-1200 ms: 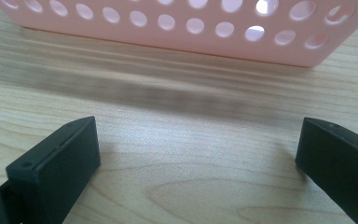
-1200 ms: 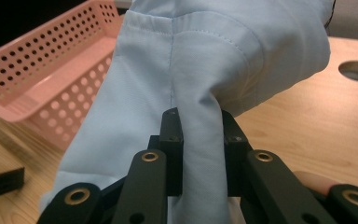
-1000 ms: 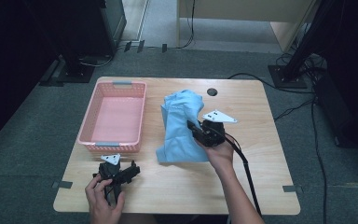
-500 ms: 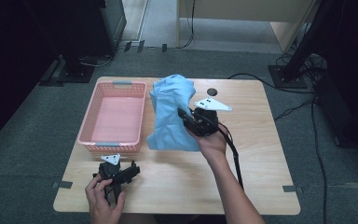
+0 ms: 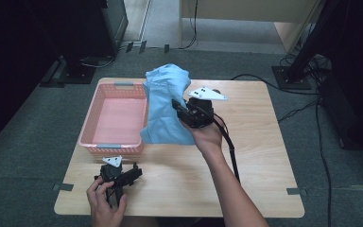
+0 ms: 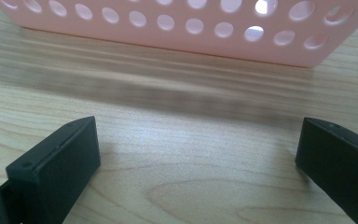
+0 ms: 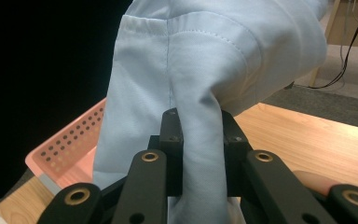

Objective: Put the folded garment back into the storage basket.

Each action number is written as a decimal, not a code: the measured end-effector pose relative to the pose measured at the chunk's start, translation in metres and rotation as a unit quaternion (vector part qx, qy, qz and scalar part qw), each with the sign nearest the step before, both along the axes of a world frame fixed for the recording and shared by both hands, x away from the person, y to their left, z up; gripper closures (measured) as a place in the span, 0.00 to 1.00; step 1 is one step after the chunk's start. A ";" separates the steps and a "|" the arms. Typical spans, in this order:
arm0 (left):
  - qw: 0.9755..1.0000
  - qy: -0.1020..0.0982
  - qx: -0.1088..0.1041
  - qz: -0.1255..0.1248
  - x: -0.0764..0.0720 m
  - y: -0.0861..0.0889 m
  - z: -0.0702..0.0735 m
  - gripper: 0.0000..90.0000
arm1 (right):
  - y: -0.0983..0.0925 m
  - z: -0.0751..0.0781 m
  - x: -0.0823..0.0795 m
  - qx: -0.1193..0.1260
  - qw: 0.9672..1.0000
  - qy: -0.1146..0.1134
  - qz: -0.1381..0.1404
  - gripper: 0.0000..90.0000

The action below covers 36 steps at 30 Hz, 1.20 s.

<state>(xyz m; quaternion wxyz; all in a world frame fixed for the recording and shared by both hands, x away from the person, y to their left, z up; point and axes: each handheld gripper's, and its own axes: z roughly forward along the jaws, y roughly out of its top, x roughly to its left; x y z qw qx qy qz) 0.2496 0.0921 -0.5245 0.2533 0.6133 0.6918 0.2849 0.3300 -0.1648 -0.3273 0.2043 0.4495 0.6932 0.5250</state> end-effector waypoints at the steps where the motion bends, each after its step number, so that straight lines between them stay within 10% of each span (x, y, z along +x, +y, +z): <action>1: 1.000 0.000 0.000 0.000 0.000 0.000 0.000 0.00 | 0.002 0.001 0.002 0.004 1.000 0.001 0.000 0.86; 36: 1.000 0.000 0.001 0.002 0.001 -0.003 0.000 0.00 | 0.094 -0.015 0.050 0.033 0.998 0.038 0.026 0.86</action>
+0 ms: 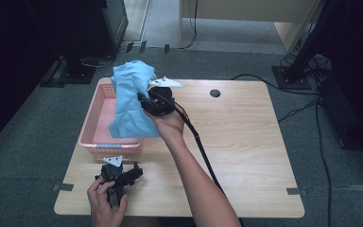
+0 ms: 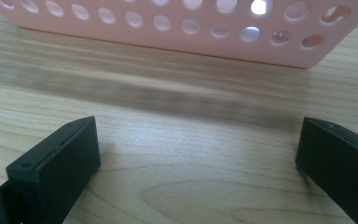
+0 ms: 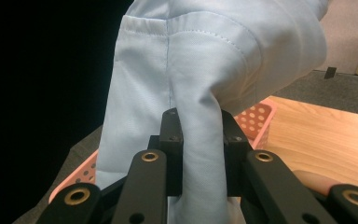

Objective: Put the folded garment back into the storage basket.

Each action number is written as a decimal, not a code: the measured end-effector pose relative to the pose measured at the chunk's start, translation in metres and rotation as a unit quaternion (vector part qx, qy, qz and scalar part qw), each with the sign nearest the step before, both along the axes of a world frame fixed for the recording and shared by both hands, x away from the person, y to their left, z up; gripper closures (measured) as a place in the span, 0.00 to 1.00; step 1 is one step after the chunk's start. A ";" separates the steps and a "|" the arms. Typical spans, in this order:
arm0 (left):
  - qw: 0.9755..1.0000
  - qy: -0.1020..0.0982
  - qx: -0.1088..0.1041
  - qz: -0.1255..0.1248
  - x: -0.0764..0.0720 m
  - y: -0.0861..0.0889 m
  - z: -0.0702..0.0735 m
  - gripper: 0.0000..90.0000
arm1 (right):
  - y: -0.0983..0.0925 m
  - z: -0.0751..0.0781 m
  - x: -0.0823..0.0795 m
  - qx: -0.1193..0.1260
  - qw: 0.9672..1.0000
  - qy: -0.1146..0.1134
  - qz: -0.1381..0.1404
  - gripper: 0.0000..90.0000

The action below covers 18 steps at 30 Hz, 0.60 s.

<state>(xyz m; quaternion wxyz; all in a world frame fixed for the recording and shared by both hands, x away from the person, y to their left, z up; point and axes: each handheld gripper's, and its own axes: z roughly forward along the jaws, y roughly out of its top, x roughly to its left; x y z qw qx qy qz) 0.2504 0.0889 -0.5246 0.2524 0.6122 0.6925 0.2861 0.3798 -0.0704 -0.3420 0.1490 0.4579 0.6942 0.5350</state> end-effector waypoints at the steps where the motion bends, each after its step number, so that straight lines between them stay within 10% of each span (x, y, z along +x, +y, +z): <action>1: 1.000 0.000 0.000 0.001 0.000 -0.001 0.000 0.00 | 0.002 -0.002 0.001 0.001 1.000 0.002 0.001 0.86; 18: 1.000 0.000 0.000 0.003 0.000 -0.002 0.000 0.00 | 0.045 -0.028 0.022 -0.009 1.000 0.029 0.001 0.86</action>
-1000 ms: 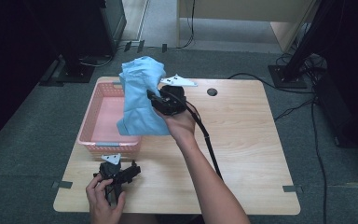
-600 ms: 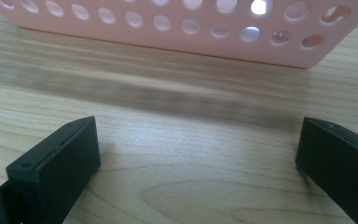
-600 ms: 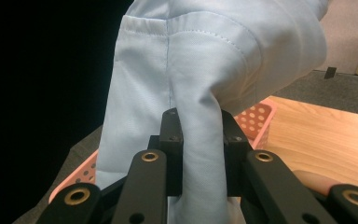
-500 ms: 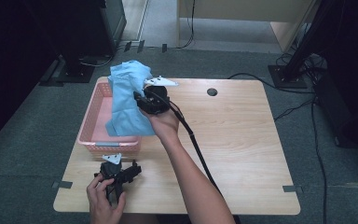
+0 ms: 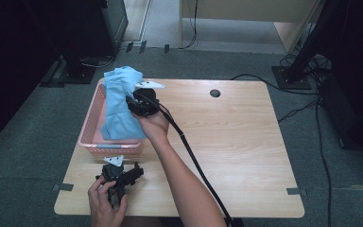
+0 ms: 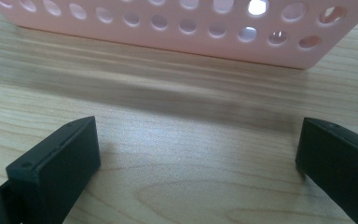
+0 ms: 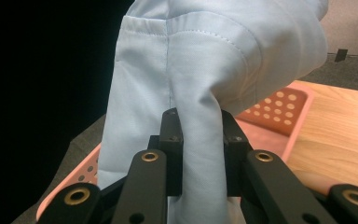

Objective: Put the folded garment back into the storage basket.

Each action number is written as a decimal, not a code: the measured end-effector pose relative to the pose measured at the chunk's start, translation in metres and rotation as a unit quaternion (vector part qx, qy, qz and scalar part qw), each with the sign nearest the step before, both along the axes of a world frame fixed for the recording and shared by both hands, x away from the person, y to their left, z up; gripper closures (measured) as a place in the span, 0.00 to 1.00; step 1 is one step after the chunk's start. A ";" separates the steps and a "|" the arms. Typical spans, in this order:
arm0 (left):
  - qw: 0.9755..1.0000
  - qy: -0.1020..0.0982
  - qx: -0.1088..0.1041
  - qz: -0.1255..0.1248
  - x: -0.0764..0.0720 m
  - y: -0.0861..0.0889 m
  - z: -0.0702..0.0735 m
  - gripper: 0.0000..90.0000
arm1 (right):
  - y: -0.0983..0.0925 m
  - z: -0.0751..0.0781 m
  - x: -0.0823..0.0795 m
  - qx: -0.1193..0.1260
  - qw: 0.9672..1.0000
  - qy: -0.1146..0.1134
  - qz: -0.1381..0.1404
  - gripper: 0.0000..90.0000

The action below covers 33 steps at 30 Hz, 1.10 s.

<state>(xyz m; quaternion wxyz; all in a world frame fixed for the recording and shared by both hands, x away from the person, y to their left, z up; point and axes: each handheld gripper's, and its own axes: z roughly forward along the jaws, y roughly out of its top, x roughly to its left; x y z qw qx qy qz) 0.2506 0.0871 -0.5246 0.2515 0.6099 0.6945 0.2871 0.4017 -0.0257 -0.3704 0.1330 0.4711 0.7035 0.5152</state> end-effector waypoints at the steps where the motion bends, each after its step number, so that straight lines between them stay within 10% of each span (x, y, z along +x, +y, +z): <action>1: 1.000 0.000 0.000 0.000 0.000 0.000 0.000 0.00 | 0.003 -0.002 0.001 -0.001 1.000 0.002 -0.001 0.86; 27: 1.000 -0.002 -0.001 0.001 0.000 0.000 0.000 0.00 | 0.048 -0.046 0.029 0.028 0.997 0.071 -0.023 0.86; 33: 1.000 -0.003 -0.001 0.001 0.000 0.000 0.000 0.00 | 0.050 -0.054 0.033 -0.009 0.997 0.075 -0.033 0.86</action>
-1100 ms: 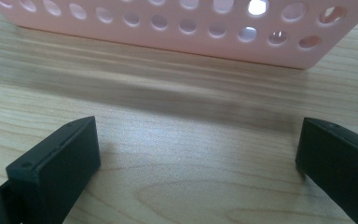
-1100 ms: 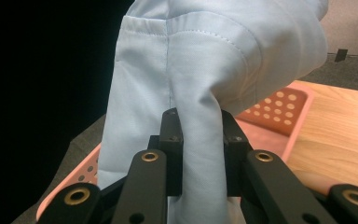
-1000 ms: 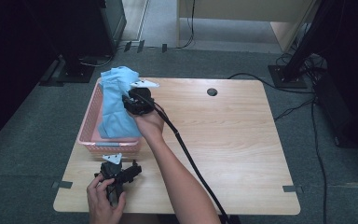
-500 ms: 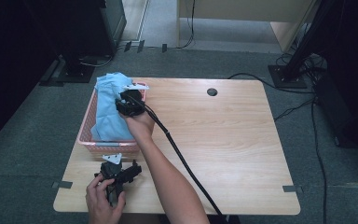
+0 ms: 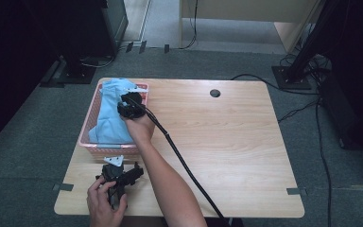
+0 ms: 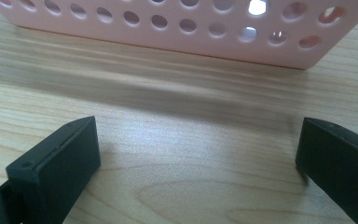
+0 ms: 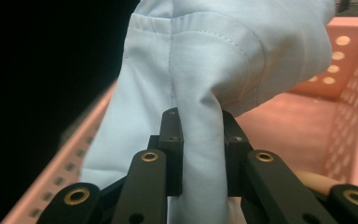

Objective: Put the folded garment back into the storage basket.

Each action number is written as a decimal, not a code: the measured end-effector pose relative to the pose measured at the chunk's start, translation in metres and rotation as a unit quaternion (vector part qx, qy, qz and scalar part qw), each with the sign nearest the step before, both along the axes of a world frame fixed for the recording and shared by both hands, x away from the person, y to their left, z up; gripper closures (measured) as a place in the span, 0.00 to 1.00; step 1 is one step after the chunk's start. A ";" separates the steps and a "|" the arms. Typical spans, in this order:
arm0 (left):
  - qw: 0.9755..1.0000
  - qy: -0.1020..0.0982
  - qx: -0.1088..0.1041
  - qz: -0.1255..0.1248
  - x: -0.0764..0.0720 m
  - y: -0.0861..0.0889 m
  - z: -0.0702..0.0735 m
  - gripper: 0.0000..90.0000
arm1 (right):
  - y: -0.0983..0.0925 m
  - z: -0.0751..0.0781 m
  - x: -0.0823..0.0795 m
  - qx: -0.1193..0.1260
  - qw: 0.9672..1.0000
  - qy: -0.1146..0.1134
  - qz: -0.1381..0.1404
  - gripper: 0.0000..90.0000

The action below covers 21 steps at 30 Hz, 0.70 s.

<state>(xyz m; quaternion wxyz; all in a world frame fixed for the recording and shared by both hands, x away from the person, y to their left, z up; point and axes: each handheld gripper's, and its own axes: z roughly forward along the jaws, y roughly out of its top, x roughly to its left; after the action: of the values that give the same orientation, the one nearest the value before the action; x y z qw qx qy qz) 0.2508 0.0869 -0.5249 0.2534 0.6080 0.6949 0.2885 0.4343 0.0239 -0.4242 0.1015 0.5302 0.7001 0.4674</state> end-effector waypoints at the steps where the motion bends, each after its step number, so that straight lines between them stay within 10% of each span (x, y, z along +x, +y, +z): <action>1: 1.000 0.000 0.000 0.000 0.000 0.000 0.000 0.00 | 0.001 -0.001 0.000 -0.013 1.000 0.001 0.000 0.86; 12: 1.000 0.000 0.000 0.000 0.000 0.000 0.000 0.00 | 0.012 -0.015 0.009 -0.115 0.992 0.032 0.027 0.71; 21: 1.000 0.000 0.000 0.000 0.000 0.000 0.000 0.00 | -0.006 -0.010 0.009 -0.076 0.995 0.048 0.043 0.36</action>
<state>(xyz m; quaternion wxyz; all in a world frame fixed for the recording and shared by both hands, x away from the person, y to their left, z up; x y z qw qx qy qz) 0.2508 0.0869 -0.5249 0.2534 0.6079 0.6949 0.2888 0.4435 0.0182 -0.4337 0.0875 0.5118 0.7599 0.3911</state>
